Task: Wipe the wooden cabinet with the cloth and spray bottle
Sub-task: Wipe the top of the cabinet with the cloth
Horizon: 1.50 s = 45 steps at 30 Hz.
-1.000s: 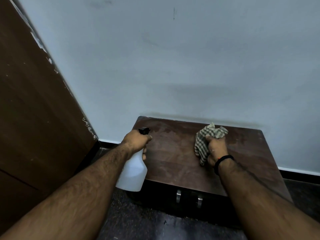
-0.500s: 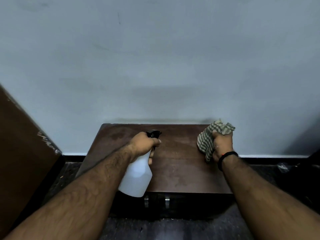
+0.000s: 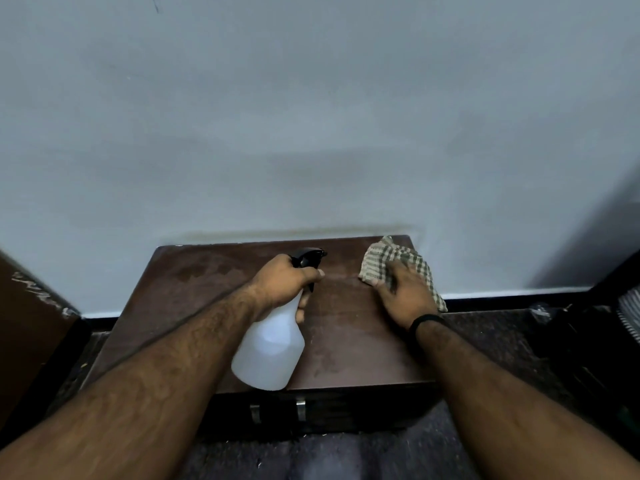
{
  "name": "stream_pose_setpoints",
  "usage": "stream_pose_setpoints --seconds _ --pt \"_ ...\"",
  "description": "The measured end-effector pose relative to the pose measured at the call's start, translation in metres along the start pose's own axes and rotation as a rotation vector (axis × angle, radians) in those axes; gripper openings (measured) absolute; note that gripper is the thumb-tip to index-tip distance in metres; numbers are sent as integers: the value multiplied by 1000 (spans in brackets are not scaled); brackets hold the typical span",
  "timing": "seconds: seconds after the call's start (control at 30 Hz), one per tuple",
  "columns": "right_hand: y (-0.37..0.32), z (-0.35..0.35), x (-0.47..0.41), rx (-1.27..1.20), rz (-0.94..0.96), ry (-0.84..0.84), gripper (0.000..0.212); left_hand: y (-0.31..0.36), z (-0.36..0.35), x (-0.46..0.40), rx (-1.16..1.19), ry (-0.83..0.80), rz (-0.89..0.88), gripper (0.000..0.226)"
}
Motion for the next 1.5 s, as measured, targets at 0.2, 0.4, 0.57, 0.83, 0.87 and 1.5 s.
stream_pose_setpoints --seconds 0.2,0.4,0.57,0.83,0.87,1.5 --pt "13 -4 -30 329 63 11 55 -3 -23 -20 85 14 -25 31" --pt "11 -14 -54 369 11 -18 59 -4 -46 -42 133 17 -15 37" --pt "1 -17 -79 349 -48 -31 61 -9 -46 -48 172 21 -20 42" --pt "-14 -23 -77 389 -93 -27 61 -15 -12 -37 165 46 -33 43" --pt "-20 -26 -74 396 -91 -28 61 -16 -6 -35 170 50 -34 42" --pt "-204 -141 -30 401 78 -111 62 -78 150 40 247 298 -42 37"
Point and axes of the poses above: each hand's wrist, its own x-axis away from the middle knuckle, its own z-axis out of the back of the hand, y = z × x, the point moved 6 cm from there along -x, towards the middle knuckle, and after that the axes turned 10 degrees about -z, right-handed, at the moved point
